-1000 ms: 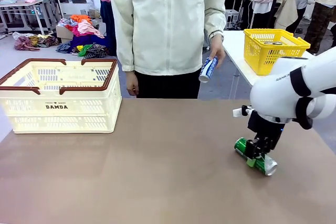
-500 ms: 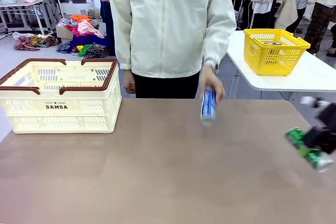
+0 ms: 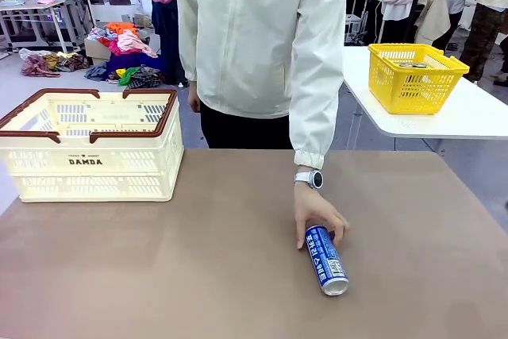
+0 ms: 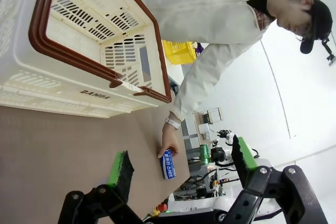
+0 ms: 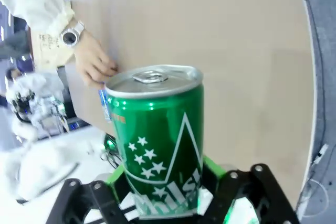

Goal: Place the drinks into the Shopping basket.
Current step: Pick up one drink and place it into the Shopping basket.

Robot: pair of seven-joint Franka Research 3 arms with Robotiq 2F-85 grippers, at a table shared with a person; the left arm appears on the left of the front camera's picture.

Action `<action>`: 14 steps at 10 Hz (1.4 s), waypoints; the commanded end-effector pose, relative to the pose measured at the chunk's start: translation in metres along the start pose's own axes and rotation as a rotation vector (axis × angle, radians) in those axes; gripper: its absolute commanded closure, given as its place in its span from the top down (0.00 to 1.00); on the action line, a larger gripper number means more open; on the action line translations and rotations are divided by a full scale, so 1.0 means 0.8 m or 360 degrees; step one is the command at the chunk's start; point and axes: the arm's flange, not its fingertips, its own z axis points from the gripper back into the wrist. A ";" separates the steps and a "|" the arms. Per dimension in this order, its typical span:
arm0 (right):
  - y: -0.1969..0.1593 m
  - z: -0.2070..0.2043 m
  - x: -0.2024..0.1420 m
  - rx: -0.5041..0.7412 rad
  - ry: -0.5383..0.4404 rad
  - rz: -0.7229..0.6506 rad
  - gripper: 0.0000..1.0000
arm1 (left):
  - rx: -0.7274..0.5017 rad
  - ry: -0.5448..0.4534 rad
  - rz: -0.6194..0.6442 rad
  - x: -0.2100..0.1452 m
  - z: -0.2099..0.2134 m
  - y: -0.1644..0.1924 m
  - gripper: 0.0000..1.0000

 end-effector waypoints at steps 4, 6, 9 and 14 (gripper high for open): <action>0.200 -0.106 0.072 -0.0301 0.0294 0.0390 0.00 | -0.0018 0.0008 -0.0020 -0.001 0.002 -0.002 1.00; 0.141 -0.035 0.054 -0.0163 0.0125 0.0228 0.00 | -0.0018 0.0008 -0.0020 -0.001 0.002 -0.002 1.00; 0.067 0.023 -0.011 -0.0011 -0.0217 0.0145 0.00 | -0.0018 0.0008 -0.0020 -0.001 0.002 -0.002 1.00; 0.169 -0.045 0.037 -0.0003 -0.0204 0.0232 0.00 | -0.0018 0.0008 -0.0020 -0.001 0.002 -0.002 1.00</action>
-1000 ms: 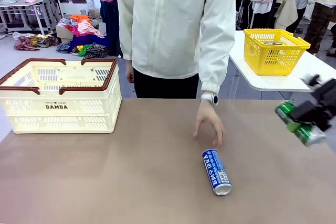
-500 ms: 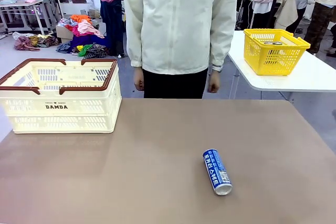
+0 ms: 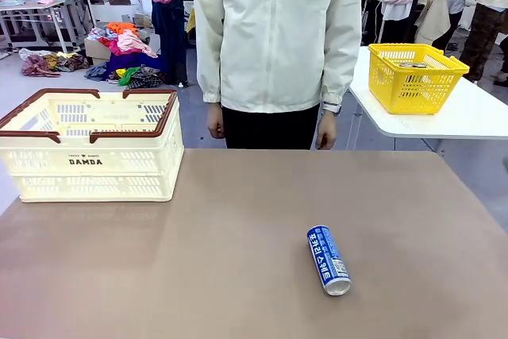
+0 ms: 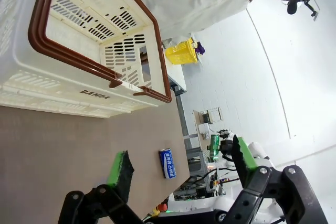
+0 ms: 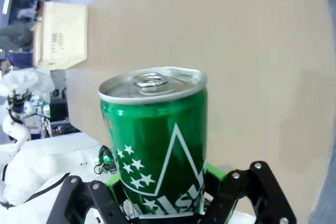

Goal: Place the drinks into the Shopping basket.
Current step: Pick up one drink and place it into the Shopping basket.

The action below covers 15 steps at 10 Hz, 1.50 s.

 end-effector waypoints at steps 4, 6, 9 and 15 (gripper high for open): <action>0.291 -0.248 0.072 -0.0197 0.0009 0.0000 0.00 | -0.0018 0.0005 -0.0020 -0.001 0.002 -0.002 1.00; 0.377 -0.386 0.044 -0.0368 0.0081 0.0137 0.00 | -0.0018 0.0005 -0.0020 -0.001 0.002 -0.002 1.00; 0.435 -0.551 -0.004 -0.0624 0.0127 0.0072 0.00 | -0.0018 0.0005 -0.0020 -0.001 0.002 -0.002 1.00; 0.398 -0.562 -0.048 -0.0556 0.0200 0.0151 0.00 | -0.0018 0.0005 -0.0020 -0.001 0.002 -0.002 1.00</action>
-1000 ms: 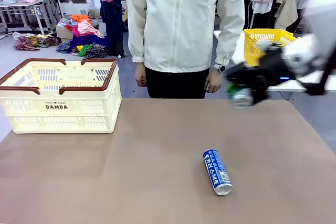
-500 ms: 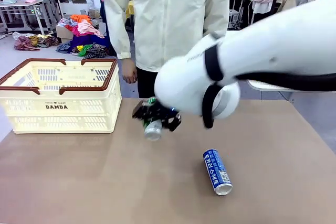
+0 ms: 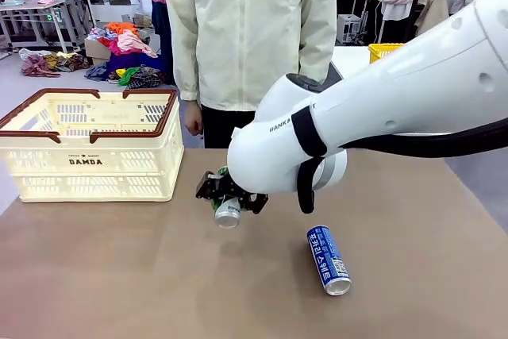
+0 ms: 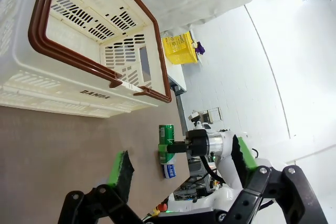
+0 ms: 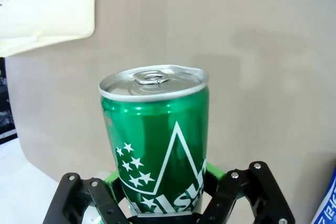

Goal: Place the drinks into the Shopping basket.
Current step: Pick up one drink and place it into the Shopping basket.

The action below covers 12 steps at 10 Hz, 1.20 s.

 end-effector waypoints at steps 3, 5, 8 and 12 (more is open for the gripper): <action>0.017 0.007 -0.002 -0.0080 0.0031 -0.0010 0.00 | -0.0018 0.0004 -0.0019 -0.001 0.002 -0.001 1.00; 0.050 0.014 0.004 -0.0277 0.0150 -0.0035 0.00 | -0.0018 0.0004 -0.0019 -0.001 0.002 -0.001 1.00; 0.083 -0.026 0.019 -0.0399 0.0184 -0.0143 0.00 | -0.0018 0.0004 -0.0019 -0.001 0.002 -0.001 1.00; 0.092 -0.091 0.025 -0.0509 0.0267 -0.0099 0.00 | -0.0018 0.0004 -0.0019 -0.001 0.002 -0.001 1.00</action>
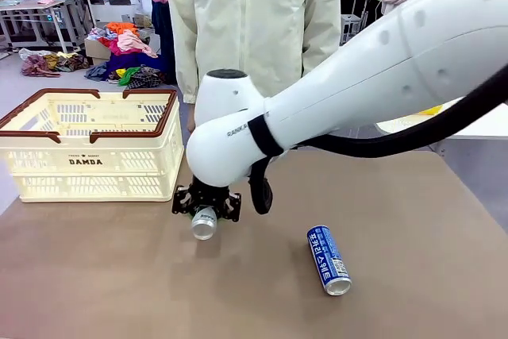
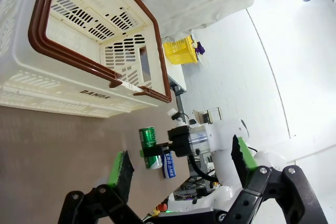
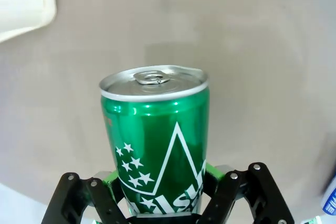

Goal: Place the drinks into the Shopping basket.
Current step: Pick up one drink and place it into the Shopping basket.

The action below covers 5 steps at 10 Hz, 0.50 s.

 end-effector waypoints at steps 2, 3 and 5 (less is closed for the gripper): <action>0.013 -0.013 0.008 -0.0048 0.0002 0.0039 0.00 | -0.0017 0.0004 -0.0019 -0.001 0.002 -0.001 1.00; 0.012 -0.021 0.009 -0.0037 0.0020 0.0041 0.08 | -0.0017 0.0004 -0.0019 -0.001 0.002 -0.001 1.00; 0.009 -0.026 0.008 -0.0015 0.0034 0.0048 1.00 | -0.0017 0.0004 -0.0019 -0.001 0.002 -0.001 1.00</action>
